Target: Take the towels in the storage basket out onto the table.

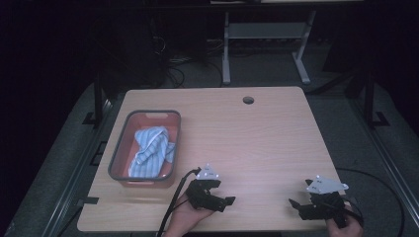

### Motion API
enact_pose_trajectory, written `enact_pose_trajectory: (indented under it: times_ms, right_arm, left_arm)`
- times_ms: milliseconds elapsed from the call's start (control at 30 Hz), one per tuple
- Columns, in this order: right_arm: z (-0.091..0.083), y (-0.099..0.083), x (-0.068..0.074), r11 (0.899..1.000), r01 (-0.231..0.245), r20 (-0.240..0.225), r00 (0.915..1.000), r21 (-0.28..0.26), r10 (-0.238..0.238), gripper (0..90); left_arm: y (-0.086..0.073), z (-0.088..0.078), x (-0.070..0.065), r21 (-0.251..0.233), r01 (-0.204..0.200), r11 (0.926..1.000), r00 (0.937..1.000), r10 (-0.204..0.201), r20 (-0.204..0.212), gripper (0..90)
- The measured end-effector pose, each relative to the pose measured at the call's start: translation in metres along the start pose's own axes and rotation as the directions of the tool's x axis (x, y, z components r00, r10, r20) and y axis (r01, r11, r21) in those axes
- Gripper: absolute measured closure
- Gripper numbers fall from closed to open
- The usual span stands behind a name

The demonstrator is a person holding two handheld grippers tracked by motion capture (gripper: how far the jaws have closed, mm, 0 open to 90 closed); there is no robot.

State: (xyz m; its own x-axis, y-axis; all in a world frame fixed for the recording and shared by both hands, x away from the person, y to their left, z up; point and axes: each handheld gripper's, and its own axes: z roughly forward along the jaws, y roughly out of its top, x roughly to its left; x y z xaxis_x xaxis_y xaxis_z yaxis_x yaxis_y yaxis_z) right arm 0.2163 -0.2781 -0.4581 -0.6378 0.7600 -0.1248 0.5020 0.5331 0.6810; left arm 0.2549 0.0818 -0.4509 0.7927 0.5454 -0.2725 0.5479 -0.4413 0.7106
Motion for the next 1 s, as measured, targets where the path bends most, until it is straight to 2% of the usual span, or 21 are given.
enact_pose_trajectory:
  times_ms: [133,200,233,567,767,833,1000]
  right_arm:
    - [0.0,0.0,-0.002,1.0,-0.001,0.003,1.0,-0.004,0.001,13.9]
    - [-0.001,-0.001,-0.002,1.0,0.0,0.005,1.0,-0.004,0.0,13.9]
    - [-0.002,-0.001,-0.002,1.0,0.002,0.004,1.0,0.0,-0.002,13.9]
    - [-0.004,0.0,0.002,1.0,0.013,0.009,0.9999,0.003,-0.013,13.9]
    - [-0.005,0.001,0.006,1.0,0.018,0.003,0.9998,-0.008,-0.018,13.9]
    - [-0.005,0.002,0.008,1.0,0.017,0.003,0.9999,-0.002,-0.017,13.9]
    - [-0.003,0.004,0.01,1.0,0.022,0.0,0.9998,-0.006,-0.022,13.9]
  left_arm:
    - [-0.001,0.001,0.0,0.01,0.003,0.9999,1.0,-0.003,-0.002,22.1]
    - [-0.002,0.001,0.001,0.012,0.009,0.9999,0.9999,-0.009,0.009,22.2]
    - [-0.002,0.001,0.001,0.001,0.027,0.9996,0.9994,-0.027,0.023,22.1]
    - [0.003,-0.001,0.001,0.007,0.004,1.0,0.9999,-0.004,0.016,22.1]
    - [0.012,-0.006,-0.002,-0.003,-0.008,1.0,0.9997,0.008,0.023,22.4]
    - [0.016,-0.009,-0.003,0.001,-0.023,0.9997,0.9996,0.023,0.017,22.4]
    - [0.031,-0.022,0.003,-0.014,-0.021,0.9997,0.9996,0.022,0.019,21.8]
